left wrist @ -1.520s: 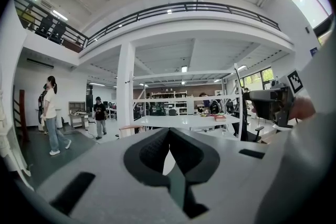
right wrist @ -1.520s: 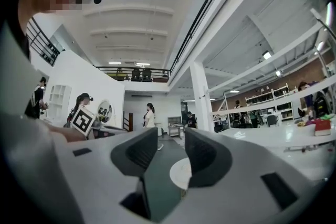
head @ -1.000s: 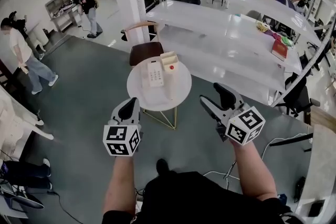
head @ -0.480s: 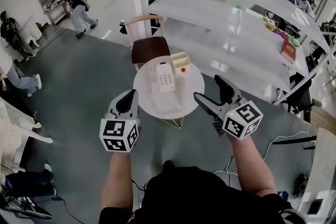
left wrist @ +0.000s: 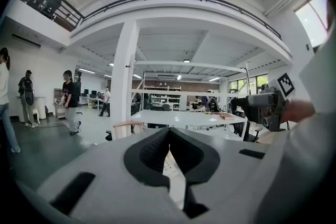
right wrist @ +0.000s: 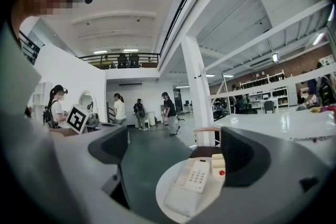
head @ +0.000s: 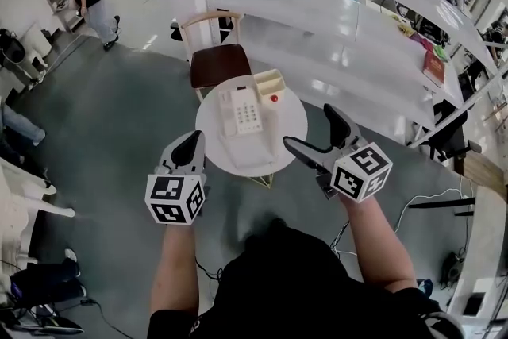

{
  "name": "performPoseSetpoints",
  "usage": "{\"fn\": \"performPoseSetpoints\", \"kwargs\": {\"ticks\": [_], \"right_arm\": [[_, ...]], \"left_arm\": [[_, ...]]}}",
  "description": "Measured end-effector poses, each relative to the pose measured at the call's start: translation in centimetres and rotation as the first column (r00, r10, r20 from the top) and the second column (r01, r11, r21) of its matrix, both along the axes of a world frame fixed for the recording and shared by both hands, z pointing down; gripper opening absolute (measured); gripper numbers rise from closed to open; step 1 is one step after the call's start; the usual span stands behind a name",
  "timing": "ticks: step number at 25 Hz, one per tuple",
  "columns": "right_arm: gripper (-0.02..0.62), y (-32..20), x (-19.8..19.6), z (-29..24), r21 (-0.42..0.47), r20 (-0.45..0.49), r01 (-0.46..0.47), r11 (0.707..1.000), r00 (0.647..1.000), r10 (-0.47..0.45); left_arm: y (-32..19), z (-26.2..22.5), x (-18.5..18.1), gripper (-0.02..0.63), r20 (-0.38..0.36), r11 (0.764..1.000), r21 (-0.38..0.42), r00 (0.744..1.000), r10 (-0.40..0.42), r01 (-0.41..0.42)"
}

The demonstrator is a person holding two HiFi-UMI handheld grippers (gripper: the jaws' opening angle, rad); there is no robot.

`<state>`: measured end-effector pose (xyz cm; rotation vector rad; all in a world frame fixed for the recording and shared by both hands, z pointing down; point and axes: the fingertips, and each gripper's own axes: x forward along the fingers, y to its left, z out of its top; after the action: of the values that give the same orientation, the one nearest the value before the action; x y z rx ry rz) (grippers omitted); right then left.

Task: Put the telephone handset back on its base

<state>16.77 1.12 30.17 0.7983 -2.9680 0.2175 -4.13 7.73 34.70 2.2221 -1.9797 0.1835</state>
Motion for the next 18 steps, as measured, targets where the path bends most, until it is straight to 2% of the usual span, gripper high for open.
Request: {"fn": "performPoseSetpoints", "kwargs": {"ticks": [6,10,18], "right_arm": [[0.532,-3.9,-1.0,0.8,-0.004,0.011,0.034,0.999,0.999,-0.034],[0.494,-8.1,-1.5,1.8,-0.016,0.017,0.055,0.998,0.998,-0.055],[0.499,-16.5,0.0,4.1,-0.060,0.034,0.053,0.997,0.998,-0.051]], "left_arm": [[-3.8,0.4,-0.7,0.011,0.011,1.000,-0.023,1.000,-0.012,0.013],[-7.5,0.8,-0.9,0.011,0.015,0.998,-0.049,1.000,-0.026,0.026],[-15.9,1.7,1.1,0.011,0.028,0.995,-0.098,1.000,-0.003,0.005]]}}
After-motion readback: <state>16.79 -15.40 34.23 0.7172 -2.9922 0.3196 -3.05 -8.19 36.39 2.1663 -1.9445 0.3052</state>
